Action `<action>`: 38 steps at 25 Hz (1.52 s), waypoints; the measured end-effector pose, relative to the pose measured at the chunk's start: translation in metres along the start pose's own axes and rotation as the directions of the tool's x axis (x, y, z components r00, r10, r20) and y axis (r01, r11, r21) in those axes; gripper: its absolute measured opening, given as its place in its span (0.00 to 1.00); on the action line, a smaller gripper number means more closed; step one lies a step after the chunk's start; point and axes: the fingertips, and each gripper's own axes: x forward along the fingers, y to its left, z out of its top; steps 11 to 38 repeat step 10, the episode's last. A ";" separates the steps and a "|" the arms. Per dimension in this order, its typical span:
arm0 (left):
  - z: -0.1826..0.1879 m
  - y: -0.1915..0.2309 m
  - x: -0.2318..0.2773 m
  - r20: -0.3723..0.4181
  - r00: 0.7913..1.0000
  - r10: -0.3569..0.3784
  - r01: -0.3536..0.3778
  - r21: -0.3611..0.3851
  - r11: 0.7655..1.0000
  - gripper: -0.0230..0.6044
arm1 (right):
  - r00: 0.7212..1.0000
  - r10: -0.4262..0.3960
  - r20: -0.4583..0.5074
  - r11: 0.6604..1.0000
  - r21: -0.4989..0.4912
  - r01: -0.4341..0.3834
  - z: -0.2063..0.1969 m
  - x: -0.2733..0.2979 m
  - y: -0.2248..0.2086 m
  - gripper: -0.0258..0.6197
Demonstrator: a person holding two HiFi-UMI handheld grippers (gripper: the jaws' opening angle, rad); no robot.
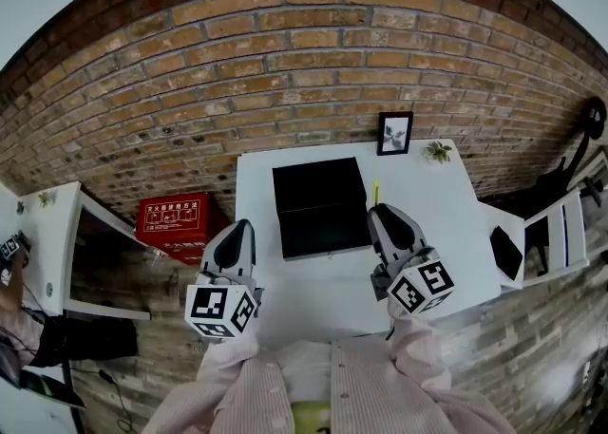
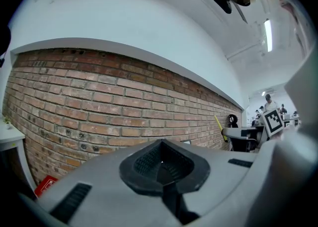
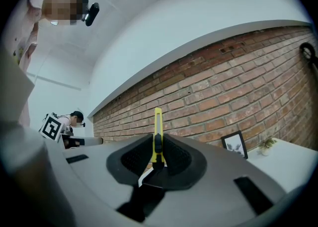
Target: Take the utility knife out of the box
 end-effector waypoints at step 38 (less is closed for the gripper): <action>-0.003 0.001 -0.004 -0.006 1.000 0.000 0.000 -0.002 1.000 0.02 | 1.000 -0.004 -0.008 1.000 -0.007 0.004 -0.003 -0.003 0.003 0.14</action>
